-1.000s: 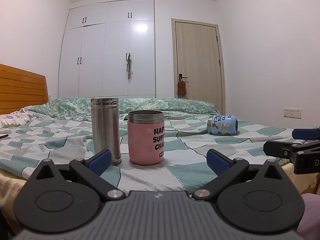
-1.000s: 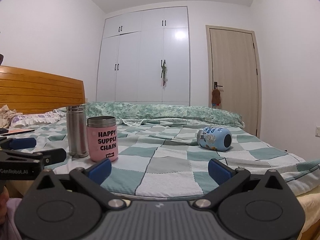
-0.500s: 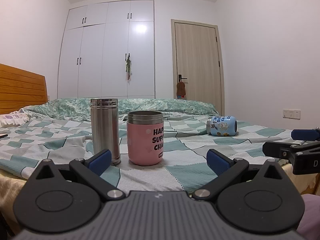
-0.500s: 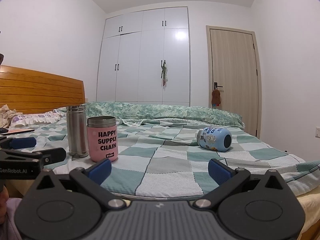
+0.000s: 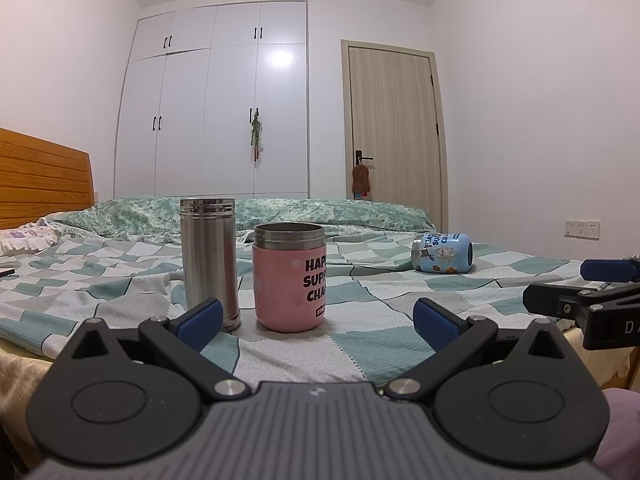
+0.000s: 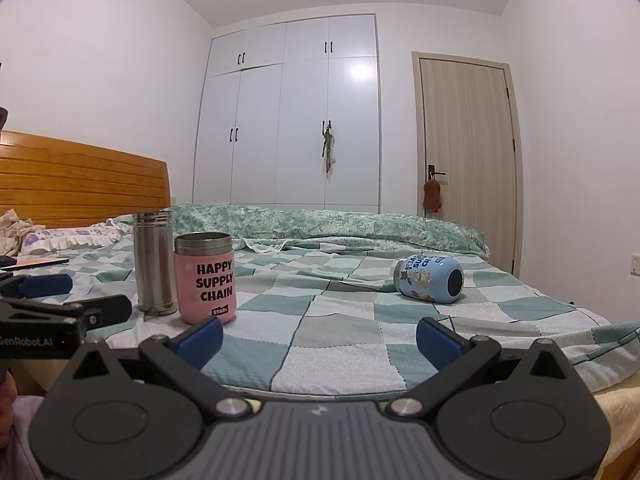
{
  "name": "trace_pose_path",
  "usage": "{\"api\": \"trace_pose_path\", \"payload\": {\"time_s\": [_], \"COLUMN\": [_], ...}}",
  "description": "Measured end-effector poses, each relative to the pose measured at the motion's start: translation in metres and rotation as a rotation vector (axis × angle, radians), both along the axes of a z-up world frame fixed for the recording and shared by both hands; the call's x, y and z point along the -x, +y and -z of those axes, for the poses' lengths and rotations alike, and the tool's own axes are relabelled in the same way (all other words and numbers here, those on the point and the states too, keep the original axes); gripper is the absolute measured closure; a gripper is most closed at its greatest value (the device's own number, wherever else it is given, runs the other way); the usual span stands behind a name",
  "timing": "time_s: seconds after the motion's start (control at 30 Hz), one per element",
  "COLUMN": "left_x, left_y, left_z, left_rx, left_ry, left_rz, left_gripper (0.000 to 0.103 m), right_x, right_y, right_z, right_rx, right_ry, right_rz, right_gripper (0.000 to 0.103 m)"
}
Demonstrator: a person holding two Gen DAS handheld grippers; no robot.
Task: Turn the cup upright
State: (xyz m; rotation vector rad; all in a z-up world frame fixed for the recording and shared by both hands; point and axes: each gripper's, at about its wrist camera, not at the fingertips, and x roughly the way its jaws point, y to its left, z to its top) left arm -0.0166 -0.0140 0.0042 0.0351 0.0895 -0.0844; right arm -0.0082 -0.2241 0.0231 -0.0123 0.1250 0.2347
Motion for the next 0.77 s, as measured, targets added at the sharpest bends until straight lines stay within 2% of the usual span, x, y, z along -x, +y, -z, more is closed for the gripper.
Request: {"api": "trace_pose_path", "payload": {"time_s": [0.77], "left_x": [0.0005], "left_y": [-0.0001], "left_z": [0.0003], "left_rx": [-0.005], "left_ry": [0.003], "left_rz": [0.006], "left_gripper": [0.0], "right_x": [0.0003], "right_y": [0.0005], "right_z": [0.0002], "right_rx": [0.002], "right_ry": [-0.001], "right_rz": [0.001], "right_gripper": [0.0]}}
